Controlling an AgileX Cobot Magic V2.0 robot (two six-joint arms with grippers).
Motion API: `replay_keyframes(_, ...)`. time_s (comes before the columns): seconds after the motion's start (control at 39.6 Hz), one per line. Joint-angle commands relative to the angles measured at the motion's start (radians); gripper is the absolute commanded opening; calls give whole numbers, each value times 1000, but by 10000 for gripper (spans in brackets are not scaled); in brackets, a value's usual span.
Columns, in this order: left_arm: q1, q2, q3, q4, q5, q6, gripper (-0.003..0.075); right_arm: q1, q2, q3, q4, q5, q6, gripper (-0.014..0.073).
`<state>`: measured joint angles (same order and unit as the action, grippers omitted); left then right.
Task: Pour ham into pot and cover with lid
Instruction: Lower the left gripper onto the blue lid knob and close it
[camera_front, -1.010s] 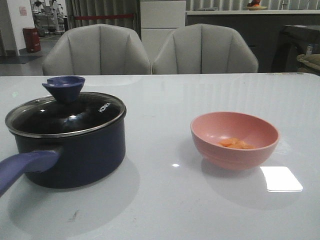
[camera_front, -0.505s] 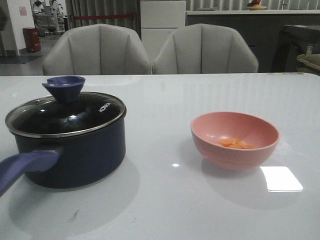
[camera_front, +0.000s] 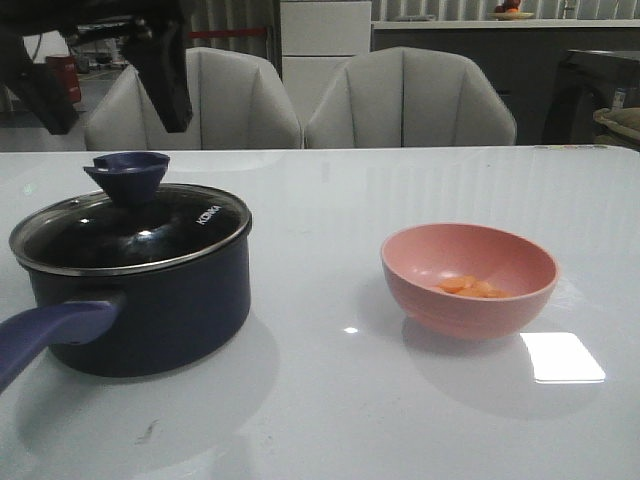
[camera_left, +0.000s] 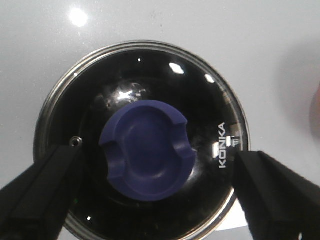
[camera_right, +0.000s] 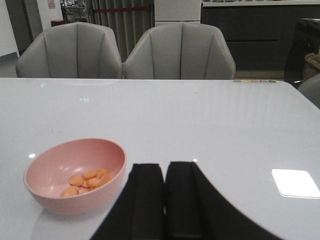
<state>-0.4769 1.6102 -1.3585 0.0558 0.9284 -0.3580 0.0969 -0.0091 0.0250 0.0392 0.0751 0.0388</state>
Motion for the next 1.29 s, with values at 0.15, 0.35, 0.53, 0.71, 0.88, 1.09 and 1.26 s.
replay_keyframes(0.15, -6, 68, -136, 8, 87, -56, 627, -8, -20, 11, -11, -85, -1, 137)
replay_keyframes(0.35, -4, 138, -202, 7, 163, -56, 627, -8, -20, 11, -11, -85, -1, 137)
replay_keyframes(0.53, 2, 188, -245, -2, 251, -56, 627, -8, -20, 11, -11, -85, -1, 137)
replay_keyframes(0.71, 14, 207, -265, -32, 274, -56, 627, -8, -20, 11, -11, -85, -1, 137)
replay_keyframes(0.88, 17, 214, -267, -48, 275, -56, 562, -8, -20, 11, -11, -85, -1, 137)
replay_keyframes(1.09, 17, 237, -267, -49, 282, -56, 360, -8, -20, 11, -11, -85, -1, 137)
replay_keyframes(1.26, 17, 241, -269, -38, 282, -56, 214, -8, -20, 11, -11, -85, -1, 137)
